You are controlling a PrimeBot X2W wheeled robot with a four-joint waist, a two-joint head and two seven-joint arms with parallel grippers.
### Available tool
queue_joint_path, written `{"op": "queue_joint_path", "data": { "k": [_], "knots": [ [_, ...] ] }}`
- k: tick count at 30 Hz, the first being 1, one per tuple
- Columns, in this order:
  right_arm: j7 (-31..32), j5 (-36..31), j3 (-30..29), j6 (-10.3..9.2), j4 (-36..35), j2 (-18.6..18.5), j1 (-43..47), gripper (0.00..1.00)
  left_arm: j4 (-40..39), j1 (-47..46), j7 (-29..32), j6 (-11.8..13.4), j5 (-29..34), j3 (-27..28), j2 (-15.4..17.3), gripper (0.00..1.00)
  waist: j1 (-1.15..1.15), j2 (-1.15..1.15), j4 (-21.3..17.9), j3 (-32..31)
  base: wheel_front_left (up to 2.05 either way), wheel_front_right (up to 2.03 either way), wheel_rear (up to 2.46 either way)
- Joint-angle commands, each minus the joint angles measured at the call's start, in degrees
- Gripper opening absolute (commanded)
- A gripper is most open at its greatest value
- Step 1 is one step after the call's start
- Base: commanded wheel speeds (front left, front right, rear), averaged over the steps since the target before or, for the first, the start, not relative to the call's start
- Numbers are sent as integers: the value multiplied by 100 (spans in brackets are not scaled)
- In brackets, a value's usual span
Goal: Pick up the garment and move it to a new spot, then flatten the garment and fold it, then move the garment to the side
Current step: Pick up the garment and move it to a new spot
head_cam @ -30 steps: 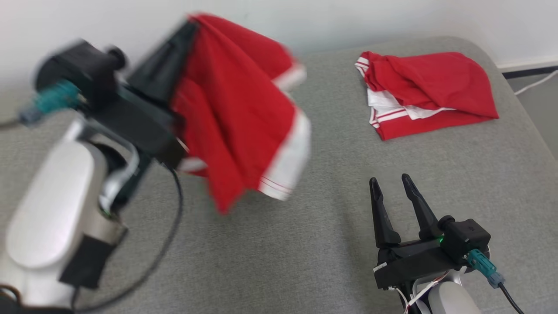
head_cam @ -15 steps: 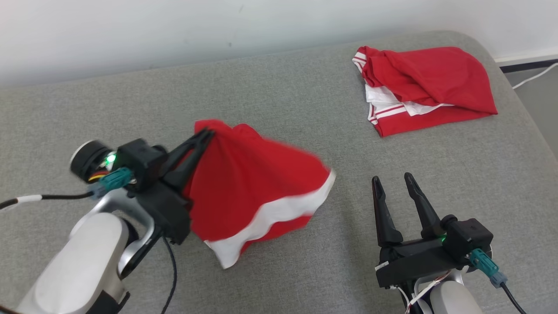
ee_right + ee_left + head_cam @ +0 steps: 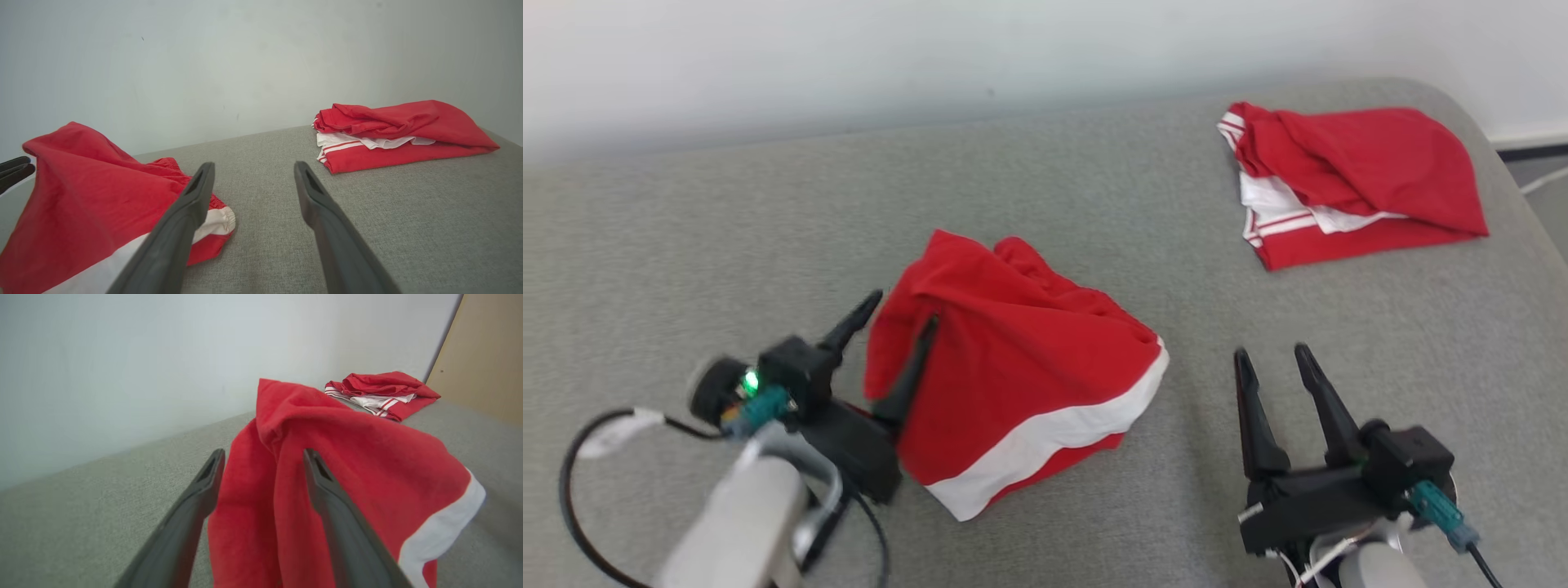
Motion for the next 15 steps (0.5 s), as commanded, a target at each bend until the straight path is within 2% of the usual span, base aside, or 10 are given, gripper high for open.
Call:
{"op": "queue_joint_path", "data": {
  "k": [1, 9, 15],
  "knots": [
    [-5, -15, -14, -5, 10, 0, 58, 100, 21, 125, -57, 30, -15, 6, -61, 100, 0, 0, 158, -149, 0, 0, 0],
    [-5, -58, -152, -5, -4, 0, 200, 100, -385, 913, -251, 434, -255, 105, -394, 100, 0, 0, 476, -372, 0, 0, 0],
    [-5, -51, -203, -5, -49, 0, 220, 100, -749, 1457, -266, 527, -368, 59, -425, 100, 0, 0, 603, -342, 0, 0, 0]
  ]
}}
